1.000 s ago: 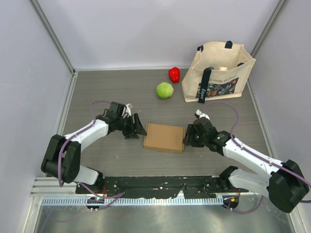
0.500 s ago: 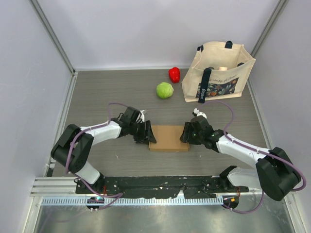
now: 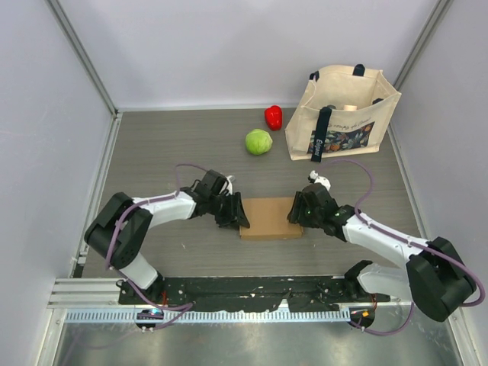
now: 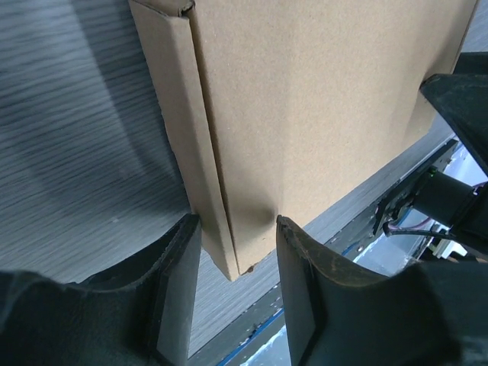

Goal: Fold the paper box

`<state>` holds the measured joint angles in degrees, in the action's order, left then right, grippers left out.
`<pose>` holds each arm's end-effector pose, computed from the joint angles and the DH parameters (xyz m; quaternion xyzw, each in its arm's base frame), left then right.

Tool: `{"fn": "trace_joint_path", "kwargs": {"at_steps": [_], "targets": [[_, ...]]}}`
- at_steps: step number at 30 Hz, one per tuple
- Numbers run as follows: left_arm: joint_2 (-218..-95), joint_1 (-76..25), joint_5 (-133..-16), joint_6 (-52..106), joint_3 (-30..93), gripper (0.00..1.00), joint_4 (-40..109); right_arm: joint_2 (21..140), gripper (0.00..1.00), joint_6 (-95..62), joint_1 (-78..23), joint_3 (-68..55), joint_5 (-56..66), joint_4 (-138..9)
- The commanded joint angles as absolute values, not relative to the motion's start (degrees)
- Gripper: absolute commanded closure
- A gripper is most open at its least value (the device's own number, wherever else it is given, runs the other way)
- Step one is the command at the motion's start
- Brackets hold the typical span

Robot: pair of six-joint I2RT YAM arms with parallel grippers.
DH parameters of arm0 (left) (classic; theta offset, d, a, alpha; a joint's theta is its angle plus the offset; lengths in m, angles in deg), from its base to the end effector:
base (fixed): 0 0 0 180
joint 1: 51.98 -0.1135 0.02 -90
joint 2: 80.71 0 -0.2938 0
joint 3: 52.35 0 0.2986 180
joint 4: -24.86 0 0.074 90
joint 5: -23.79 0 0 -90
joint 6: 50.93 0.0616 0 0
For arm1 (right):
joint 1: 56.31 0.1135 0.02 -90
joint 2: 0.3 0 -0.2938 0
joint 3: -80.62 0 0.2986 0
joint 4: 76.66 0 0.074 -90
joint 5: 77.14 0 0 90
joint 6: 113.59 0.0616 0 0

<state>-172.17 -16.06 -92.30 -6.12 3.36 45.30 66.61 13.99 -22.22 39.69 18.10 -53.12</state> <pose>0.2609 -0.2224 0.1253 -0.0099 0.9344 -0.3483 0.0748 0.2194 0.1417 0.1500 0.0443 0.9364 0.1676 0.3053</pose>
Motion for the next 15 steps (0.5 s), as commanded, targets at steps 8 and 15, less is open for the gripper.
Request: {"fn": "trace_joint_path", "kwargs": {"at_steps": [8, 15], "targets": [[-189.9, -7.9, -100.8, -16.2, 24.7, 0.54, 32.8, 62.4, 0.41, 25.8, -34.1, 37.1, 27.4, -42.1], [-207.0, -1.2, -103.9, -23.1, 45.1, 0.56, 31.0, 61.4, 0.4, 22.2, -49.6, 36.3, 26.9, -41.2]]}}
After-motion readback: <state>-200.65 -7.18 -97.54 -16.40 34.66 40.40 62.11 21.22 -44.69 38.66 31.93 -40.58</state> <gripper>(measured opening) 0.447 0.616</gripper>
